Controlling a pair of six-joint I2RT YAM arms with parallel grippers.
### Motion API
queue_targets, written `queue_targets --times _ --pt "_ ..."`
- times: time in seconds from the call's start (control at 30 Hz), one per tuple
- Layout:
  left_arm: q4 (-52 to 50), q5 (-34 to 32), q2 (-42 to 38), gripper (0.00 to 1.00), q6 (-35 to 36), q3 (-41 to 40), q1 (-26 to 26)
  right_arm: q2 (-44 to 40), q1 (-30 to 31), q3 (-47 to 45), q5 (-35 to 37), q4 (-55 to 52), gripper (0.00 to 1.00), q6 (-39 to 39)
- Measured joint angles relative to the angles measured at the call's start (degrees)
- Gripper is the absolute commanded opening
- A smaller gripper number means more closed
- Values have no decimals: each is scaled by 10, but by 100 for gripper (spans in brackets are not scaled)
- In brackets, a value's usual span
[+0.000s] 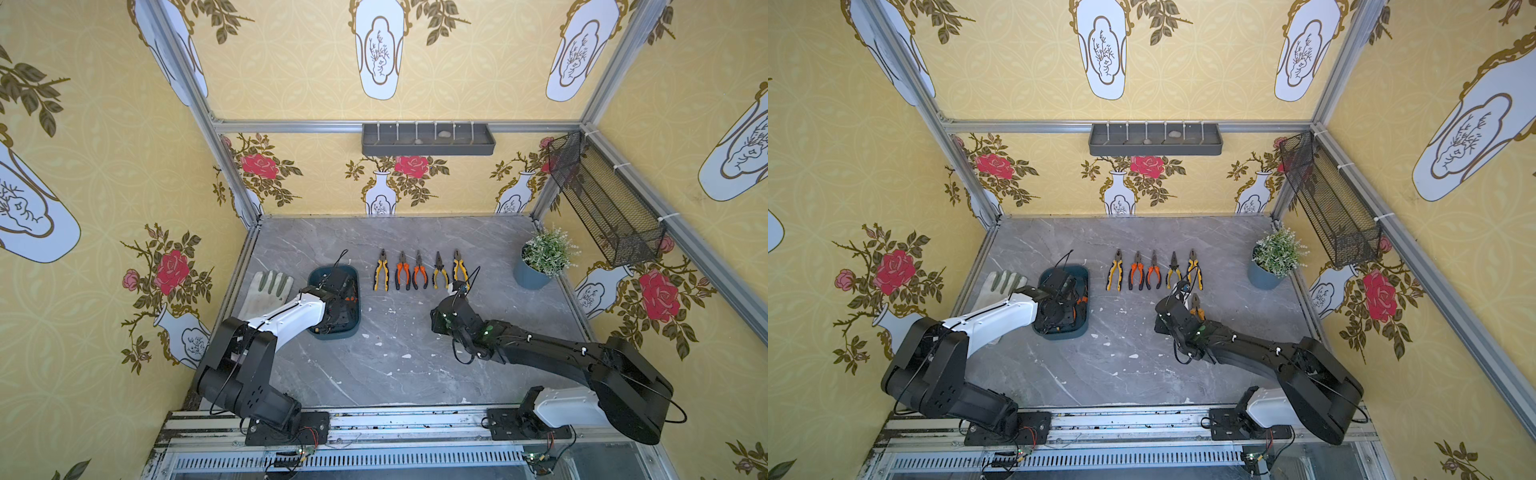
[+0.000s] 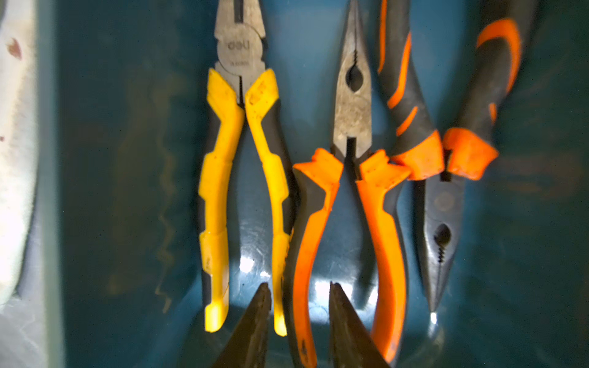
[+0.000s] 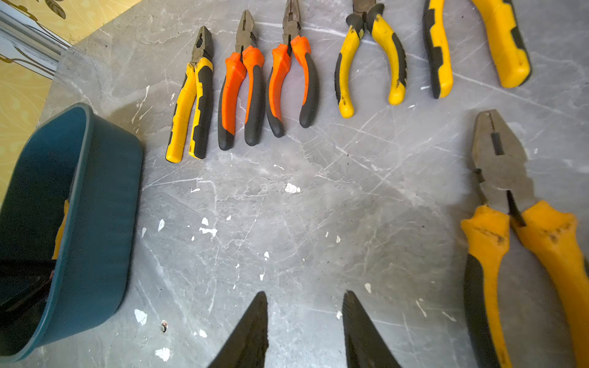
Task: Take the pliers out of the storage box
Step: Pick up the pliers from the storage box.
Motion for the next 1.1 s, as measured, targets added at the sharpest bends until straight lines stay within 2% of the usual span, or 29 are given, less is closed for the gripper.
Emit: queue_targets --times 0.17,0.33,0.47,0.83,1.1 --pt "3 0 7 26 -1 -5 0 0 0 0 0 0 40 0" --pt "4 -5 5 8 -10 -11 0 0 -1 0 0 0 40 0" --pt "3 -4 -3 1 -9 -15 1 0 -1 0 0 0 40 0" --pt "-29 -4 -59 0 3 2 0 1 -1 0 0 0 40 0" --pt "-28 -22 -158 0 8 -18 -10 5 -1 3 -2 0 42 0"
